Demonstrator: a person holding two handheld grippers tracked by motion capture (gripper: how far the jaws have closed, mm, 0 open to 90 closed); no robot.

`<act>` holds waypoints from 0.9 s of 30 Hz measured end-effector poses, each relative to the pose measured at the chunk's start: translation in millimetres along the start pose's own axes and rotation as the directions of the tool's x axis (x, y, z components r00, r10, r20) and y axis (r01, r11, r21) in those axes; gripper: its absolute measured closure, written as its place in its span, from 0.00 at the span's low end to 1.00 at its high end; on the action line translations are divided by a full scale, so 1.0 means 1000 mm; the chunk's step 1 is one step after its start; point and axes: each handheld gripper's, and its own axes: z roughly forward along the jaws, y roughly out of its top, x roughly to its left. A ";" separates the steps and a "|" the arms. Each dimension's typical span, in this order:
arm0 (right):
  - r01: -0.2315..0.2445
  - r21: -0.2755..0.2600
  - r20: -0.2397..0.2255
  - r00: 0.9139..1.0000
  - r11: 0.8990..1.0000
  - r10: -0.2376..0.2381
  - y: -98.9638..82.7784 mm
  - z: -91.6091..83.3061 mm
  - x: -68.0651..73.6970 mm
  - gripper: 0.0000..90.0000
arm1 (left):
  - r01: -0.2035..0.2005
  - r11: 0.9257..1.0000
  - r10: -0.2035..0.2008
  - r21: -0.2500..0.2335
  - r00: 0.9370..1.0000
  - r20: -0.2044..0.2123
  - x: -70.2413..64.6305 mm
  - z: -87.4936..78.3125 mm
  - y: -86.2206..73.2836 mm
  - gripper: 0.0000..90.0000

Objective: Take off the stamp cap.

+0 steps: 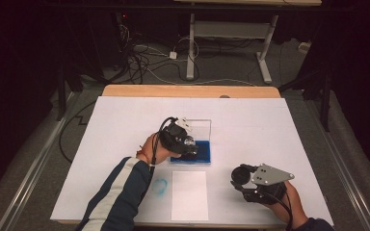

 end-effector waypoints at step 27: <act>-0.009 -0.011 -0.006 1.000 1.000 0.009 0.002 0.005 -0.003 0.43 | -0.042 0.999 0.043 0.016 0.999 -0.034 -0.004 -0.018 0.011 0.60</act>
